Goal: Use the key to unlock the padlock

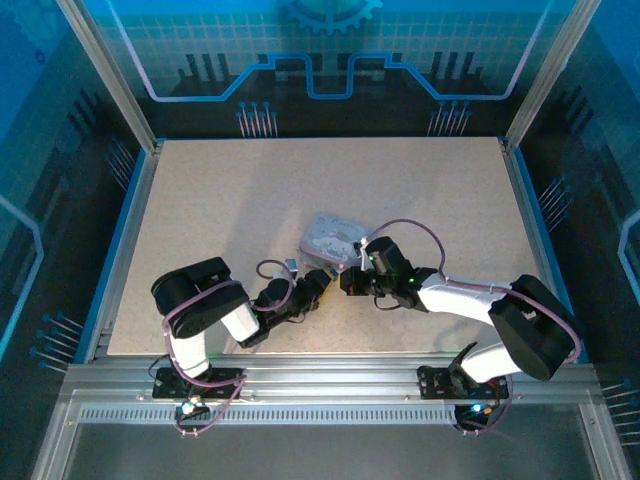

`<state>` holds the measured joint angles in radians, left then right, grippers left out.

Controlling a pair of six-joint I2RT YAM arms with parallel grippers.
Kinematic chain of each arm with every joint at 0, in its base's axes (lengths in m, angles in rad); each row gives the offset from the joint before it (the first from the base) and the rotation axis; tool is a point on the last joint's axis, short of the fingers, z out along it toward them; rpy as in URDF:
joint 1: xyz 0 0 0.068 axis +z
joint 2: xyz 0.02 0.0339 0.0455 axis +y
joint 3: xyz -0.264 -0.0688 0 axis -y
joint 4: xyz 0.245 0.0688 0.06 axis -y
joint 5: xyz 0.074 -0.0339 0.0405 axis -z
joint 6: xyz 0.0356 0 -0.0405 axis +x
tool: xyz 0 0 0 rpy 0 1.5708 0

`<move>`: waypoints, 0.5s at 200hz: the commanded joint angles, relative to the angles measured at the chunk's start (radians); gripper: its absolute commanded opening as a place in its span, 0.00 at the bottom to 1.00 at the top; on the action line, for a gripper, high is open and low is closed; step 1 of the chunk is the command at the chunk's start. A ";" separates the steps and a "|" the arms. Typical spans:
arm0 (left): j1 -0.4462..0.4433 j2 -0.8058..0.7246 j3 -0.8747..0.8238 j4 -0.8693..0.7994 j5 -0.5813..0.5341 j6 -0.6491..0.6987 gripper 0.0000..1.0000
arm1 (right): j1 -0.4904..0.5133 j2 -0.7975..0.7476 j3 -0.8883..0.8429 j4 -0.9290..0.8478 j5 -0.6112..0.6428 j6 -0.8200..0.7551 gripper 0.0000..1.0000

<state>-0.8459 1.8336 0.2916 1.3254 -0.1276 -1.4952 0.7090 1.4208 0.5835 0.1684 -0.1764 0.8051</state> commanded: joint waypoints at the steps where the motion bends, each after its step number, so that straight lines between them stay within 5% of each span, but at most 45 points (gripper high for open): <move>1: 0.007 -0.016 0.025 0.022 -0.020 -0.016 0.43 | 0.024 0.003 -0.005 0.054 -0.036 0.026 0.00; 100: 0.007 -0.036 0.030 -0.003 -0.041 -0.015 0.10 | 0.039 -0.048 -0.038 0.088 -0.031 0.068 0.03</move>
<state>-0.8459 1.8183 0.3077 1.3209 -0.1421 -1.5043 0.7261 1.4166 0.5613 0.2016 -0.1795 0.8650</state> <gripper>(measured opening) 0.152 0.062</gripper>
